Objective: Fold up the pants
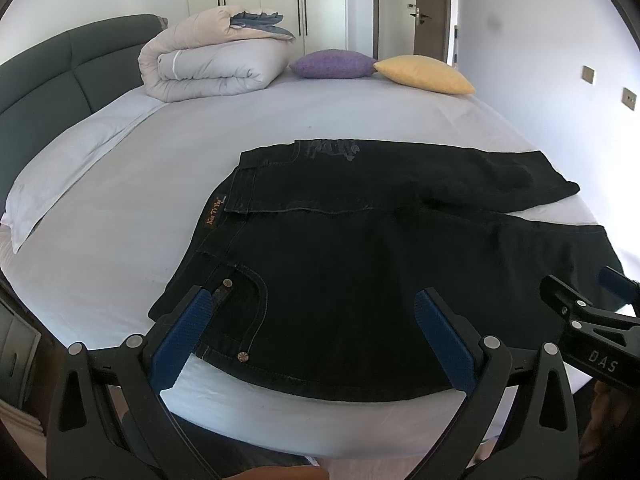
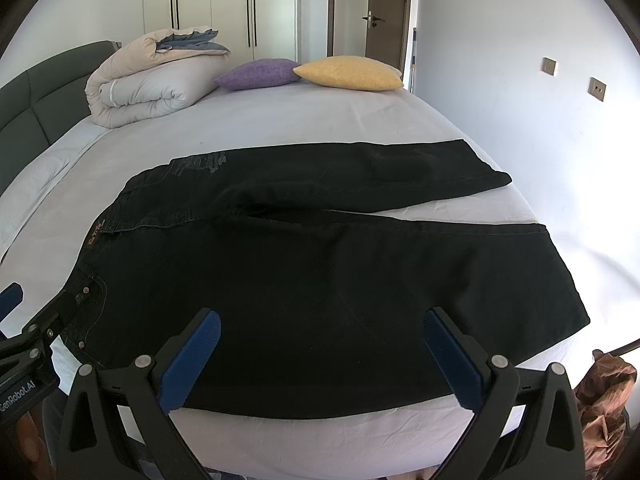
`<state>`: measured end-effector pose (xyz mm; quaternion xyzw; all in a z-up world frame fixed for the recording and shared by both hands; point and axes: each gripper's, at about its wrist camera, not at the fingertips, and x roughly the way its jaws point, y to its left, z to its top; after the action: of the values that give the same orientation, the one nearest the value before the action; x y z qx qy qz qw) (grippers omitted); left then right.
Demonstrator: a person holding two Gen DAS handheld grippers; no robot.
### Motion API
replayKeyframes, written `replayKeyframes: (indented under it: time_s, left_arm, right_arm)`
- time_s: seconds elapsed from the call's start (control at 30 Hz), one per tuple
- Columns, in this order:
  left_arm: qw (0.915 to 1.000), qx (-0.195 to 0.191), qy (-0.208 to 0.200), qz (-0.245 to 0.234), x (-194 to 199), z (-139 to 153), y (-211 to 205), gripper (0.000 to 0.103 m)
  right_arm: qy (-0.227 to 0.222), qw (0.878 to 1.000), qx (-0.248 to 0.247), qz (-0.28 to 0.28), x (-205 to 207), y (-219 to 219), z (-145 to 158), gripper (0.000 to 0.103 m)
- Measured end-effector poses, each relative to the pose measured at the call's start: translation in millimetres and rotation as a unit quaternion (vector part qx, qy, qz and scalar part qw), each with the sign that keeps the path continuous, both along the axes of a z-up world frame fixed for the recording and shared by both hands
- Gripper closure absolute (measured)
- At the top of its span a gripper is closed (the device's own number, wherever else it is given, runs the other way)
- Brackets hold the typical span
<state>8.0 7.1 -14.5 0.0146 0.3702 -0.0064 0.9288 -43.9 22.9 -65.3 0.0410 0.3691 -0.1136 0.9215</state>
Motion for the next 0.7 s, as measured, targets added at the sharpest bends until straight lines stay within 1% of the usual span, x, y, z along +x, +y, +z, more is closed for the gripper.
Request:
replayKeyframes:
  time_s: [0.7]
  left_arm:
    - [1.0000,0.003,0.006,0.006,0.7,-10.0,4.3,0.000]
  right_arm:
    - [0.001,1.000,0.000,0.001,-1.2,1.3,-4.1,0.000]
